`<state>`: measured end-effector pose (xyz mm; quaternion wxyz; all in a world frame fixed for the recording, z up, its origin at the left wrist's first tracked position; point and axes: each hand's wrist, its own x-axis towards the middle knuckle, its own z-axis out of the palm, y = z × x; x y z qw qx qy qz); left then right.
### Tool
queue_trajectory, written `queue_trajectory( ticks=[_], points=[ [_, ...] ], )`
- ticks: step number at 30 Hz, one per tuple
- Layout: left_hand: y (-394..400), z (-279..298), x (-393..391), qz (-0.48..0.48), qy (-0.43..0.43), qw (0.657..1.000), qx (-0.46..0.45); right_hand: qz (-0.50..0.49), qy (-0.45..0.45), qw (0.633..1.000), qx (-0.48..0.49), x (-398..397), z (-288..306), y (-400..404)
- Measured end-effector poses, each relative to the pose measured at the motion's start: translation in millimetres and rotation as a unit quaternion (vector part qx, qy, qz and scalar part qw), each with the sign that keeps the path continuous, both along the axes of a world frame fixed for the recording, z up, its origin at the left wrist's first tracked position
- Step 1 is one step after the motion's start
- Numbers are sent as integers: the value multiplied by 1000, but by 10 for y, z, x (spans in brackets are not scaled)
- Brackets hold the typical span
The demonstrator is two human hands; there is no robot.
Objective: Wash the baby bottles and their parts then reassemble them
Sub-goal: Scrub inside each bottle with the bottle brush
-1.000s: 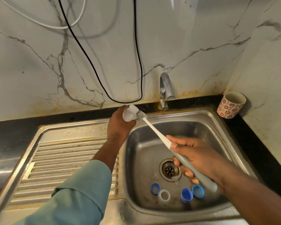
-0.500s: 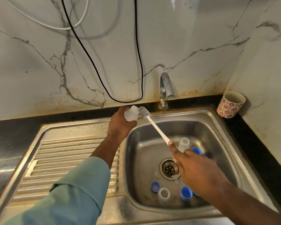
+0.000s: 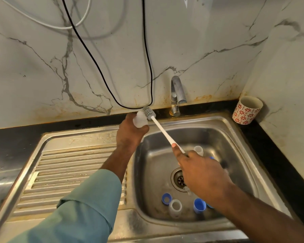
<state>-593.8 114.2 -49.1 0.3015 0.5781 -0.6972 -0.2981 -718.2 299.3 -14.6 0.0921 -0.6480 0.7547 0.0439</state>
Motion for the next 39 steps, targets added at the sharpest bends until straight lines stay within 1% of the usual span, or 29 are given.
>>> queue_trajectory(
  ticks=[2,4,6,9,13,15,17,20,22,24,26,27,28,30,31,34,35,37,38,39],
  points=[
    [44,-7,-72,6,18,1000,21,-4,5,1000,-6,33,14,-67],
    [51,-13,-88,48,72,995,51,-3,-2,1000,-17,66,2,-79],
    [50,-1,-81,74,99,990,67,2,-10,1000,-21,96,-12,-62],
    [72,-16,-110,59,128,985,95,-14,-19,999,-28,58,-15,-109],
    [74,-48,-83,105,191,970,111,-9,-56,998,-24,84,-24,-75],
    [126,-51,-106,91,198,969,113,-16,-63,998,-23,62,-65,-112],
    [158,-67,-132,87,226,963,115,-41,-95,994,-27,8,-64,-147],
    [136,-68,-102,112,289,944,113,-49,-193,979,-39,7,-33,-54],
    [164,-73,-111,80,304,941,125,-57,-236,968,-63,5,-5,-24],
    [192,-81,-120,76,334,928,149,-65,-241,965,-75,-17,21,-20],
    [133,-77,-69,114,398,894,171,-48,-240,967,-63,17,46,49],
    [94,-96,-38,122,417,883,175,-38,-243,968,-56,63,57,91],
    [75,-103,-25,114,421,883,175,-32,-247,967,-55,102,56,118],
    [114,-100,-66,77,409,893,172,-44,-268,959,-77,92,26,70],
    [135,-96,-86,80,409,893,173,-54,-285,953,-88,74,17,41],
    [55,-34,-44,161,440,865,179,-44,-312,947,-63,89,-1,145],
    [8,-27,-7,175,431,868,172,-33,-317,946,-53,137,-11,212],
    [7,-29,-1,154,372,902,156,-24,-340,938,-67,208,-52,231],
    [53,-42,-44,125,339,920,153,-40,-355,929,-90,197,-81,153],
    [97,-74,-94,103,319,929,156,-58,-365,922,-113,159,-122,52]
  ],
)
